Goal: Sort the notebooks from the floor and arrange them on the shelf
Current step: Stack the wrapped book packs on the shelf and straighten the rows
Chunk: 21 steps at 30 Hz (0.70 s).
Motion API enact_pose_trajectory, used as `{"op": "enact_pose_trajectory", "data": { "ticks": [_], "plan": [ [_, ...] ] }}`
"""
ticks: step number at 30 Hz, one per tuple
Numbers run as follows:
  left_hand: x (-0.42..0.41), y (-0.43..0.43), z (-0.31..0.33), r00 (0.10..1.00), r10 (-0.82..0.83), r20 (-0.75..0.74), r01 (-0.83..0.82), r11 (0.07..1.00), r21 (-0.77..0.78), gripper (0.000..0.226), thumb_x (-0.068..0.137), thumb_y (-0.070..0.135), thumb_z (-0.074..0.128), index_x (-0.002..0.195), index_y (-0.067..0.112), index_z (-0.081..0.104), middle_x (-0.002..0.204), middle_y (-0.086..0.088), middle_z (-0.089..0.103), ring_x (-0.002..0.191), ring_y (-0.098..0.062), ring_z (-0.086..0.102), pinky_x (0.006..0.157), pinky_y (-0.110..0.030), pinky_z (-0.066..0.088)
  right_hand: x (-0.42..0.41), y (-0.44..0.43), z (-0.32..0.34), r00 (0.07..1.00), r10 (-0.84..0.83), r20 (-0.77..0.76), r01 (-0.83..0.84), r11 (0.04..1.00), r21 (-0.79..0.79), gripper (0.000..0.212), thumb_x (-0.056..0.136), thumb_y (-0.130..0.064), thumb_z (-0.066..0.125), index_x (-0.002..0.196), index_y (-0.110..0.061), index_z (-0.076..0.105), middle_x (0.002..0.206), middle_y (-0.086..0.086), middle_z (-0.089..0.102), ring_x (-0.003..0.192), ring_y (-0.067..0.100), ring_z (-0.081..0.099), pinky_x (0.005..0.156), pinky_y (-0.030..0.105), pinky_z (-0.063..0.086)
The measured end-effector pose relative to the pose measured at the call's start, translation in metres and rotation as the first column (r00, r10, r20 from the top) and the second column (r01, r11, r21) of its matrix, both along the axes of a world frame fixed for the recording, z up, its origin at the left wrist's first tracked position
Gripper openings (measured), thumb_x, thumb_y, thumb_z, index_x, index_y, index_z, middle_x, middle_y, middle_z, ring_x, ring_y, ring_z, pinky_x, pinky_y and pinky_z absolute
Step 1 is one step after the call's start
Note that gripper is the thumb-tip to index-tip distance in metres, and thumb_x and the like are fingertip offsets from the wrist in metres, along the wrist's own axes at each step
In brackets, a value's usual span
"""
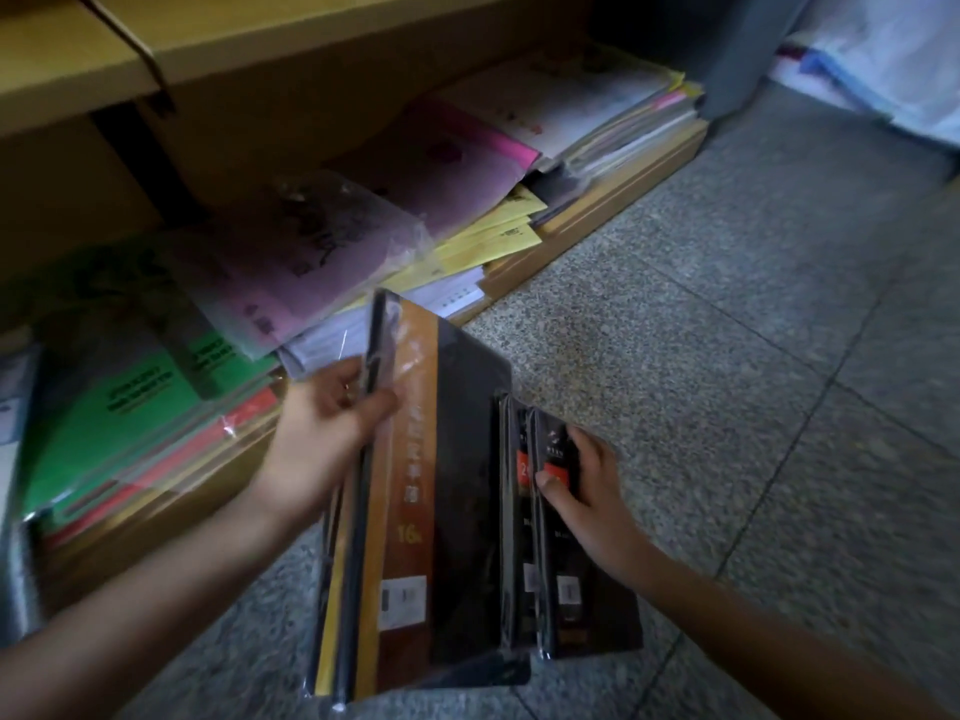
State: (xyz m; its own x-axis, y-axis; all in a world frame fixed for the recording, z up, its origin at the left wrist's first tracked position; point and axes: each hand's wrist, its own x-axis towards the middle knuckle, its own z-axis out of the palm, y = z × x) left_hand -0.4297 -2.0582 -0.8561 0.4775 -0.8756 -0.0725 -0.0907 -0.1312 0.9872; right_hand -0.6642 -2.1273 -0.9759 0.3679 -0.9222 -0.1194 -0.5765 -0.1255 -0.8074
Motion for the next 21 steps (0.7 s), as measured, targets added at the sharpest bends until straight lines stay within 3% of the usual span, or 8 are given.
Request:
{"op": "enact_pose_trajectory", "data": {
  "ticks": [5,8,11,13,15,17,19,21],
  "plan": [
    [0.026,0.017,0.080,0.982,0.045,0.183,-0.011,0.983,-0.182,0.017,0.089,0.017,0.060,0.099,0.031,0.062,0.082,0.015,0.073,0.066,-0.007,0.069,0.052,-0.014,0.051,0.022,-0.007,0.044,0.966,0.240,0.099,-0.241,0.971,-0.004,0.054,0.091,-0.044,0.054,0.137,-0.030,0.030,0.141,-0.012,0.029,0.129,-0.005,0.027,0.101,0.008,0.024],
    [0.029,0.024,0.120,0.963,0.036,0.266,0.049,0.951,-0.306,0.026,0.091,0.014,0.055,0.108,0.033,0.060,0.093,0.011,0.073,0.075,-0.008,0.070,0.059,-0.016,0.053,0.053,-0.011,0.088,0.911,0.268,0.314,-0.314,0.944,0.106,0.056,0.085,-0.060,0.051,0.133,-0.038,0.035,0.138,-0.022,0.039,0.129,-0.009,0.034,0.105,0.019,0.031],
    [0.027,0.027,0.144,0.980,0.066,0.188,0.019,0.909,-0.417,0.023,0.092,0.010,0.052,0.107,0.023,0.063,0.087,0.005,0.074,0.071,-0.009,0.070,0.059,-0.018,0.054,0.075,-0.014,0.123,0.847,0.248,0.470,-0.322,0.943,0.083,0.048,0.086,-0.046,0.051,0.128,-0.024,0.044,0.122,-0.019,0.059,0.115,-0.010,0.051,0.090,0.008,0.039],
    [0.026,0.028,0.156,0.987,0.077,0.138,-0.003,0.884,-0.468,0.023,0.092,0.012,0.050,0.111,0.018,0.062,0.086,0.002,0.073,0.071,-0.010,0.069,0.060,-0.019,0.054,0.084,-0.015,0.144,0.809,0.165,0.564,-0.278,0.953,0.120,0.020,0.092,-0.030,0.053,0.107,-0.019,0.059,0.096,-0.016,0.071,0.092,-0.011,0.062,0.076,0.005,0.044],
    [0.027,0.029,0.167,0.992,0.095,0.087,-0.038,0.862,-0.505,0.027,0.093,0.013,0.049,0.118,0.013,0.060,0.086,0.000,0.073,0.070,-0.011,0.069,0.060,-0.020,0.054,0.090,-0.018,0.158,0.787,0.073,0.612,-0.221,0.960,0.170,0.025,0.085,-0.038,0.063,0.086,-0.014,0.070,0.076,-0.009,0.072,0.075,-0.004,0.066,0.070,0.011,0.049],
    [0.033,0.029,0.176,0.991,0.130,0.032,-0.093,0.839,-0.535,0.029,0.094,0.015,0.050,0.121,0.010,0.059,0.083,-0.001,0.072,0.067,-0.011,0.068,0.058,-0.020,0.053,0.094,-0.022,0.171,0.740,0.032,0.671,-0.241,0.945,0.221,0.023,0.073,-0.040,0.067,0.076,-0.019,0.077,0.081,-0.003,0.074,0.078,0.007,0.069,0.076,0.022,0.053],
    [0.039,0.026,0.185,0.985,0.173,-0.014,-0.152,0.819,-0.553,0.026,0.095,0.018,0.050,0.118,0.012,0.060,0.079,0.001,0.071,0.065,-0.010,0.067,0.057,-0.020,0.053,0.095,-0.026,0.186,0.633,-0.010,0.774,-0.328,0.902,0.279,0.010,0.065,-0.025,0.077,0.074,-0.021,0.078,0.086,0.004,0.075,0.079,0.014,0.071,0.072,0.026,0.056],
    [0.044,0.023,0.191,0.973,0.209,-0.099,-0.228,0.797,-0.559,0.021,0.095,0.019,0.050,0.112,0.014,0.062,0.075,0.001,0.070,0.062,-0.011,0.065,0.055,-0.021,0.054,0.093,-0.027,0.200,0.542,-0.008,0.841,-0.443,0.847,0.294,0.037,0.044,-0.034,0.089,0.075,-0.017,0.078,0.084,0.007,0.074,0.072,0.017,0.071,0.058,0.025,0.055]
  ]
}}
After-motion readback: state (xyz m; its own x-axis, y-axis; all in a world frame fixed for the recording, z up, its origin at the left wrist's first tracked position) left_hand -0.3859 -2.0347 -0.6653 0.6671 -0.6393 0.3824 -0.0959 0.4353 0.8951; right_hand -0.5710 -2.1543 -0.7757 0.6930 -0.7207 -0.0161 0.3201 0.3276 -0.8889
